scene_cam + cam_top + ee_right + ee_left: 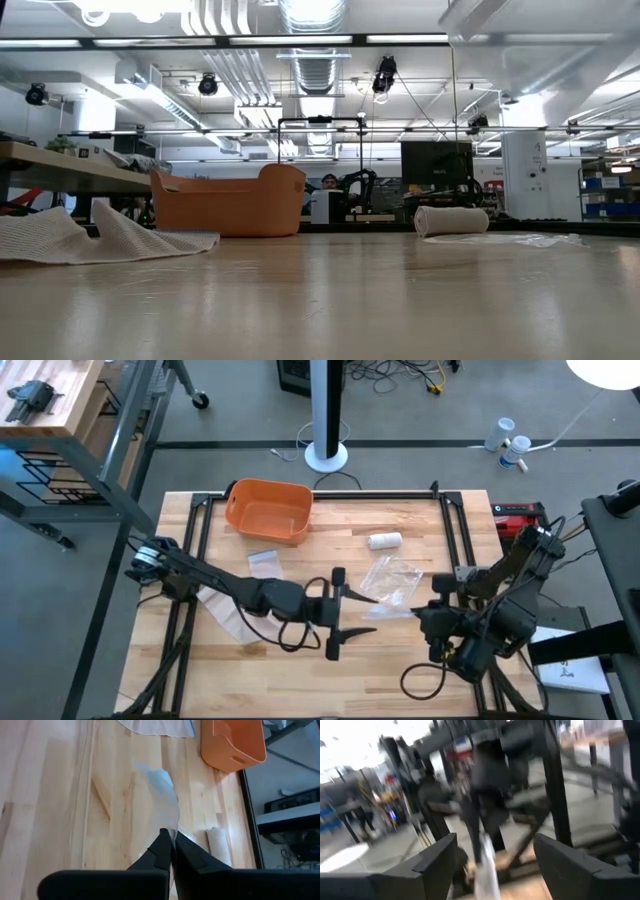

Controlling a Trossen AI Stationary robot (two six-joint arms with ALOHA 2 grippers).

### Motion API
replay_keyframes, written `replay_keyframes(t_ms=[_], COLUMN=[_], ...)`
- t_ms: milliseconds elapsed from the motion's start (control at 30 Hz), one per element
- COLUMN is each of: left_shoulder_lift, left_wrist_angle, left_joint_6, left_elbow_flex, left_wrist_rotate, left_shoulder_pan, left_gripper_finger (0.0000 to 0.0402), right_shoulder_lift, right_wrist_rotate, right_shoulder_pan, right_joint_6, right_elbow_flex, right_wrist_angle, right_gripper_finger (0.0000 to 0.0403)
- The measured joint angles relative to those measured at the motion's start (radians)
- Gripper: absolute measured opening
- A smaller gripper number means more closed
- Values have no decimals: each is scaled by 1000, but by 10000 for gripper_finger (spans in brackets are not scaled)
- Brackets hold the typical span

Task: Roll bandage
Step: Open the transparent zip bag

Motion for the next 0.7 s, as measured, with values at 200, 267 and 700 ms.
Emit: replay_keyframes(t_ms=[200,267,700], left_shoulder_lift=[20,42,85], left_wrist_angle=[-23,-26,-2], left_joint_6=[-34,-34,-161], left_elbow_flex=[-5,-6,-8], left_wrist_rotate=[0,0,-1], left_shoulder_pan=[0,0,54], left_gripper_finger=[226,219,204], right_shoulder_lift=[0,7,15], right_wrist_rotate=[41,49,98], right_shoulder_pan=[-6,-12,-15], right_joint_6=[57,56,60], right_elbow_flex=[0,0,0], right_wrist_angle=[15,40,131], right_gripper_finger=[0,0,0])
